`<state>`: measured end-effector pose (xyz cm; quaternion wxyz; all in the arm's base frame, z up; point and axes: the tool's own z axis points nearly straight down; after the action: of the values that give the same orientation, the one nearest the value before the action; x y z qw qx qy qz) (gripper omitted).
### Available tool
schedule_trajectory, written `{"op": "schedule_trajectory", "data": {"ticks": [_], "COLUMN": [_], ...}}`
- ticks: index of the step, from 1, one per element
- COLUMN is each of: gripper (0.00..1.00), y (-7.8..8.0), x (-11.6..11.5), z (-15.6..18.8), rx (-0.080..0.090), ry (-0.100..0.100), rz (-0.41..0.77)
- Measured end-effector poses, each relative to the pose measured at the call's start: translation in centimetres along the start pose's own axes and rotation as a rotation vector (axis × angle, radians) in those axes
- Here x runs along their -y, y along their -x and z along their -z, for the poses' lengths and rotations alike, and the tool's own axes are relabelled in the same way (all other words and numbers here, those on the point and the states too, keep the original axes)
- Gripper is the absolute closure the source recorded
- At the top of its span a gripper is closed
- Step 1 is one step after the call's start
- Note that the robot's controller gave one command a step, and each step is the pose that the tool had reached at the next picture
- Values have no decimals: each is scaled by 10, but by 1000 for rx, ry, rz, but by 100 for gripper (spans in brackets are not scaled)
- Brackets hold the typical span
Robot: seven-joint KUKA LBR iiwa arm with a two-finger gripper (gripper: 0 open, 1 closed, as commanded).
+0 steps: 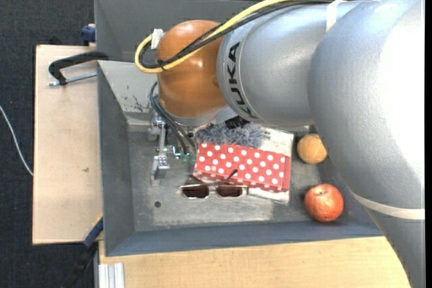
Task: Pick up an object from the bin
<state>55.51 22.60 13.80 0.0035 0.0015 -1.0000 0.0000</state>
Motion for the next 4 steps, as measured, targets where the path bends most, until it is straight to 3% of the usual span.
{"op": "schedule_trajectory", "data": {"ticks": [1, 2, 3, 4], "gripper": [0, 0, 0, 0], "y": [2, 24, 16, 34], "x": [1, 48, 88, 145], "z": [5, -34, -17, -12], "rx": [6, 12, 7, 14], "ry": [1, 2, -1, -2], "rz": [-3, 328, 539, 743]}}
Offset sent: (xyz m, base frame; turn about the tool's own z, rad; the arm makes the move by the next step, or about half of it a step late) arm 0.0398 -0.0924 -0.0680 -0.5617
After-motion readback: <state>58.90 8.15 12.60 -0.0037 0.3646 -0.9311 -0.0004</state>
